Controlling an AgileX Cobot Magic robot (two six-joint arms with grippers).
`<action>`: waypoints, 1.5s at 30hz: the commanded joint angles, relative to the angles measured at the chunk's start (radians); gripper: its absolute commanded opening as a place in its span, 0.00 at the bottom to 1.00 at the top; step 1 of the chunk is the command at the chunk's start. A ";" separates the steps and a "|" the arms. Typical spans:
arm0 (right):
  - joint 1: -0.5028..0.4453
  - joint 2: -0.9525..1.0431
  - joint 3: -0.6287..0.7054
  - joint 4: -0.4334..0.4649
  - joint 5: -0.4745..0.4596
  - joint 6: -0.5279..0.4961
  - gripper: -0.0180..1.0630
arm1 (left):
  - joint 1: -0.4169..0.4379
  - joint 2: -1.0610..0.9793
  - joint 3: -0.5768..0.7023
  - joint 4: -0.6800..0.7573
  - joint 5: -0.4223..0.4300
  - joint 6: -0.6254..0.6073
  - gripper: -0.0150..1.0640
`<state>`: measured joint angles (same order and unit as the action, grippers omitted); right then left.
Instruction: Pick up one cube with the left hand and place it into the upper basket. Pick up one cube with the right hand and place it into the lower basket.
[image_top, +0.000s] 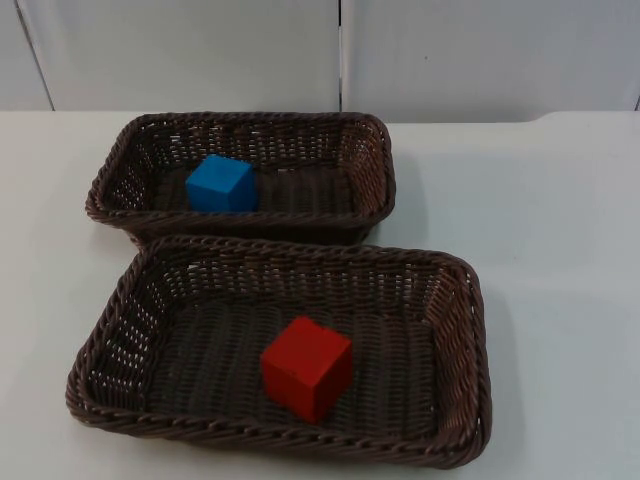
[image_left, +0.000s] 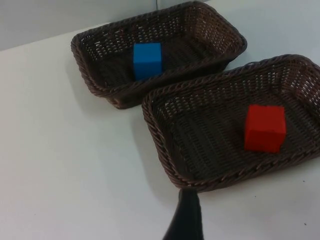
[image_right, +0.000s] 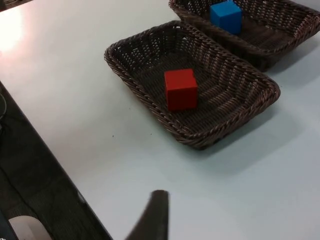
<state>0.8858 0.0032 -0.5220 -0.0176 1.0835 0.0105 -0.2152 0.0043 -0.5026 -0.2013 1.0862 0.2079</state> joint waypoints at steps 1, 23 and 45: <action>0.005 -0.003 0.006 -0.005 -0.004 0.004 0.85 | -0.005 -0.004 0.003 0.001 -0.004 -0.004 0.65; 0.005 -0.003 0.006 0.002 -0.004 0.002 0.99 | -0.005 -0.004 0.007 0.075 -0.009 -0.107 0.99; -0.170 -0.003 0.006 0.003 -0.005 0.002 0.99 | -0.005 -0.004 0.007 0.114 -0.013 -0.162 0.99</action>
<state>0.7775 0.0032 -0.5220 -0.0176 1.0835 0.0105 -0.2152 0.0043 -0.5009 -0.0900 1.0862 0.0526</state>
